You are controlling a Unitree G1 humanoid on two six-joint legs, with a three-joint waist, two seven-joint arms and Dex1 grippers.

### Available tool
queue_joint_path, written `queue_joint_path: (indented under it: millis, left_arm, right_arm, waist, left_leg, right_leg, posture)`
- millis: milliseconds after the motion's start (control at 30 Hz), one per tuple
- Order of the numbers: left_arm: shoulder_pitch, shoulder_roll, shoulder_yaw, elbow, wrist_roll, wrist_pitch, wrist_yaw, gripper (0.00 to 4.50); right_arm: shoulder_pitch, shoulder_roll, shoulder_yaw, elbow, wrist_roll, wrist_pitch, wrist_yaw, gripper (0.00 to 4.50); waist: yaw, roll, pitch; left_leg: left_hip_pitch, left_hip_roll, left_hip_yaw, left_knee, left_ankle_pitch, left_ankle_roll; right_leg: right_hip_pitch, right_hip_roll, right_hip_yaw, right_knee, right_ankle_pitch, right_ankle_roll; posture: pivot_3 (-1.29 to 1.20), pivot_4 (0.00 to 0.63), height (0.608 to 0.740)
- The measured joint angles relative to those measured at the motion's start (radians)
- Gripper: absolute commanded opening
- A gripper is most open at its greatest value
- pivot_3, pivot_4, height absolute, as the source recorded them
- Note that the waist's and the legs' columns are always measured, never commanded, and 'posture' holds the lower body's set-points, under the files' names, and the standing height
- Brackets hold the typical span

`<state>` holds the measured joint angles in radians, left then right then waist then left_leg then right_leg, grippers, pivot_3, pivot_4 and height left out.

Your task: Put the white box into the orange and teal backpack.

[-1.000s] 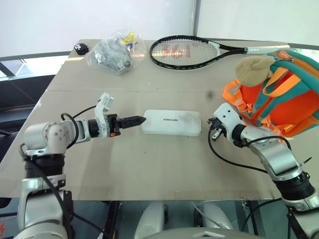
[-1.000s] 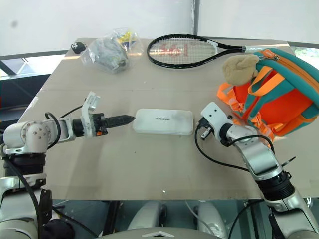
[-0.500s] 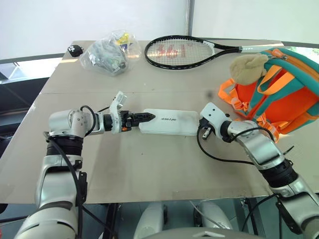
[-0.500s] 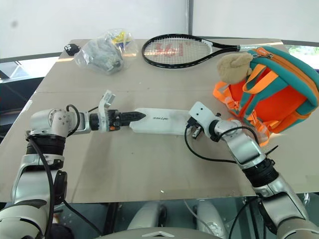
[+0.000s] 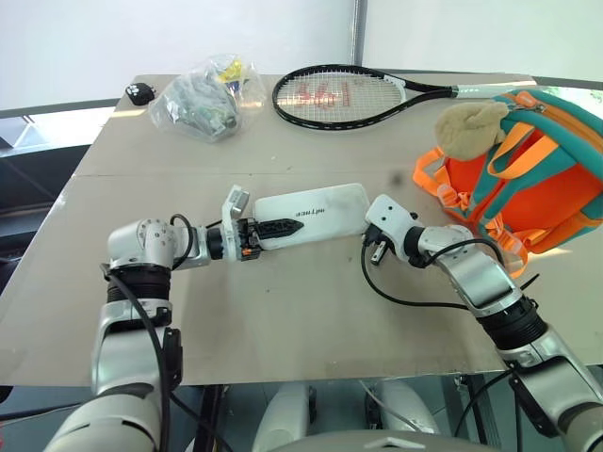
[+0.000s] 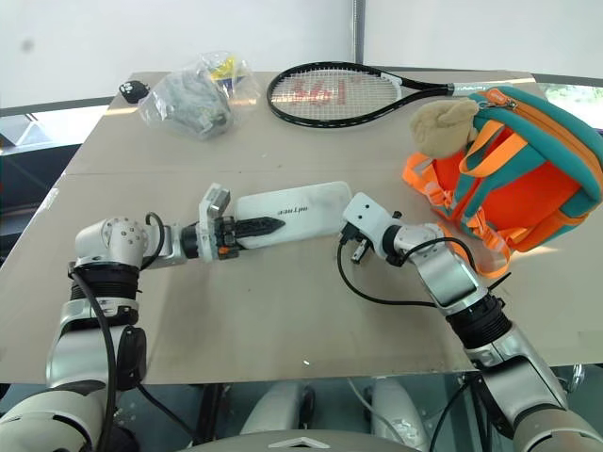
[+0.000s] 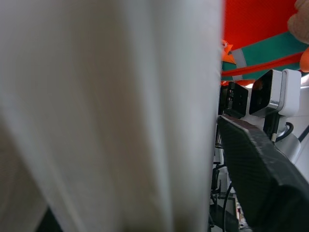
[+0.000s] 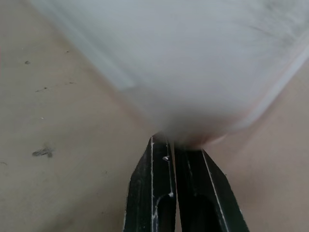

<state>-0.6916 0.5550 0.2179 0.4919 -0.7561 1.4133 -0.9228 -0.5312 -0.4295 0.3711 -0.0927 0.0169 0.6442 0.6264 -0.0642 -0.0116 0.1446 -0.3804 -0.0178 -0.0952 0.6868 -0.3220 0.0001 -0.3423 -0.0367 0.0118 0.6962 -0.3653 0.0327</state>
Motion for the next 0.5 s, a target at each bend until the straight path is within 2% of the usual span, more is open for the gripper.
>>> queue_joint_path:
  millis: [33, 233, 300, 367, 400, 500]
  left_arm:
    - [0.005, -0.003, 0.012, -0.015, -0.01, 0.004, 0.006, 1.16]
    - [0.068, -0.019, 0.063, -0.107, -0.034, 0.004, 0.039, 1.13]
    - [0.095, -0.032, 0.098, -0.183, -0.054, 0.002, 0.058, 1.13]
    - [0.098, -0.047, 0.11, -0.236, -0.074, -0.001, 0.069, 1.13]
    - [0.108, -0.049, 0.12, -0.267, -0.084, -0.002, 0.073, 1.13]
    - [0.137, -0.054, 0.131, -0.335, -0.101, -0.03, 0.078, 1.13]
  right_arm:
    - [0.016, -0.005, -0.019, -0.017, 0.004, -0.001, 0.0, 0.0]
    - [0.125, -0.047, -0.141, -0.194, 0.056, 0.029, -0.004, 0.0]
    - [0.195, -0.068, -0.251, -0.323, 0.115, 0.092, -0.006, 0.0]
    - [0.259, -0.072, -0.367, -0.447, 0.195, 0.169, -0.001, 0.99]
    - [0.302, -0.079, -0.435, -0.529, 0.251, 0.216, 0.006, 1.25]
    - [0.414, -0.087, -0.714, -0.754, 0.475, 0.367, 0.032, 2.66]
  waist:
    - [-0.002, 0.0, 0.0]
    - [-0.002, 0.0, 0.0]
    - [0.003, 0.0, 0.0]
    - [0.013, 0.0, 0.0]
    - [0.02, 0.0, 0.0]
    - [0.026, 0.0, 0.0]
  left_leg:
    - [0.0, 0.0, -0.001, 0.0, 0.0, 0.0]
    - [-0.001, 0.0, -0.003, 0.0, 0.0, 0.0]
    - [-0.002, -0.001, -0.003, 0.0, 0.0, 0.0]
    - [-0.003, -0.001, -0.004, -0.001, 0.0, 0.0]
    - [-0.002, -0.001, -0.005, 0.0, 0.0, 0.0]
    - [-0.003, -0.001, -0.005, -0.001, 0.0, 0.0]
  right_leg:
    - [0.0, 0.0, 0.0, 0.0, 0.0, 0.0]
    - [0.0, 0.0, 0.0, 0.0, 0.0, 0.0]
    - [0.0, 0.0, 0.0, 0.0, 0.0, 0.0]
    - [0.0, 0.0, 0.0, -0.001, 0.0, 0.0]
    - [0.0, 0.0, 0.001, -0.001, 0.0, 0.0]
    - [0.001, 0.0, 0.001, -0.001, 0.0, 0.0]
  posture:
    - [0.0, 0.15, 0.74]
    - [0.0, 0.15, 0.74]
    - [0.0, 0.15, 0.74]
    - [0.0, 0.15, 0.74]
    - [0.0, 0.15, 0.74]
    - [0.0, 0.15, 0.74]
